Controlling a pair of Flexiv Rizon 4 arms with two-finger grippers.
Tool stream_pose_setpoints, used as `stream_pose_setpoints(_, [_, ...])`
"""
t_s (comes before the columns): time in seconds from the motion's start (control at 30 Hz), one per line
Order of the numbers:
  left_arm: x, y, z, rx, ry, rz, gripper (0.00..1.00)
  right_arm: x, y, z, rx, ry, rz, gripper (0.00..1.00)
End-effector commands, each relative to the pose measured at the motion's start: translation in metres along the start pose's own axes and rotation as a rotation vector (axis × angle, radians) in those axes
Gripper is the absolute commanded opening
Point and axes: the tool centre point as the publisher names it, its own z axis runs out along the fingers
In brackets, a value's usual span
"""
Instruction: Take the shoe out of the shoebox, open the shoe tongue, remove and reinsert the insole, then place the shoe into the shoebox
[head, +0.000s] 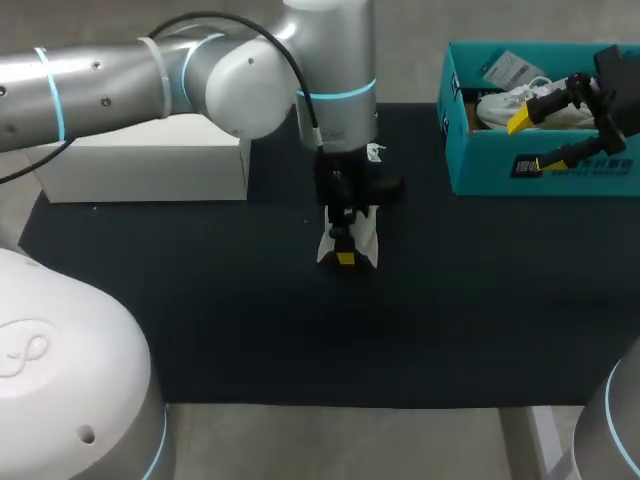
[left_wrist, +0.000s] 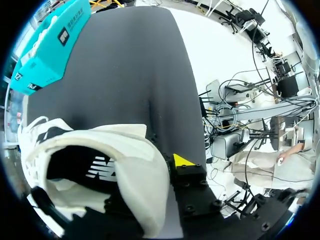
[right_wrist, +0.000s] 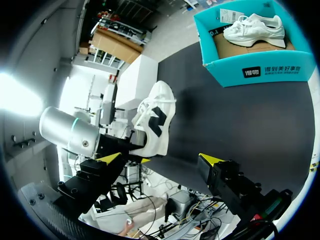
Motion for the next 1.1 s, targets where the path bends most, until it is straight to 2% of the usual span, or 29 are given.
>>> stream_pose_setpoints(0.03, [0.005, 0.013, -0.045, 0.000, 0.018, 0.054, 0.00, 0.000, 0.000, 0.001, 0.000, -0.002, 0.001, 1.00])
stream_pose_setpoints(0.23, [-0.003, 0.017, -0.072, -0.009, 0.046, 0.059, 0.00, 0.000, 0.000, 0.001, 0.000, -0.002, 0.001, 1.00])
stream_pose_setpoints(0.63, [-0.014, 0.017, -0.128, -0.014, -0.005, 0.048, 0.00, 0.000, 0.000, 0.001, 0.000, -0.002, 0.001, 1.00])
stream_pose_setpoints(0.73, [-0.017, 0.017, -0.135, -0.015, -0.030, 0.022, 0.00, 0.000, 0.000, 0.001, 0.000, -0.002, 0.001, 1.00])
stream_pose_setpoints(0.83, [-0.018, 0.015, -0.139, -0.051, -0.054, 0.017, 0.00, 0.000, 0.000, 0.001, 0.000, -0.002, 0.001, 1.00])
stream_pose_setpoints(1.1, [-0.018, 0.015, -0.139, -0.051, -0.054, 0.017, 0.00, 0.000, 0.000, 0.001, 0.000, -0.002, 0.001, 1.00])
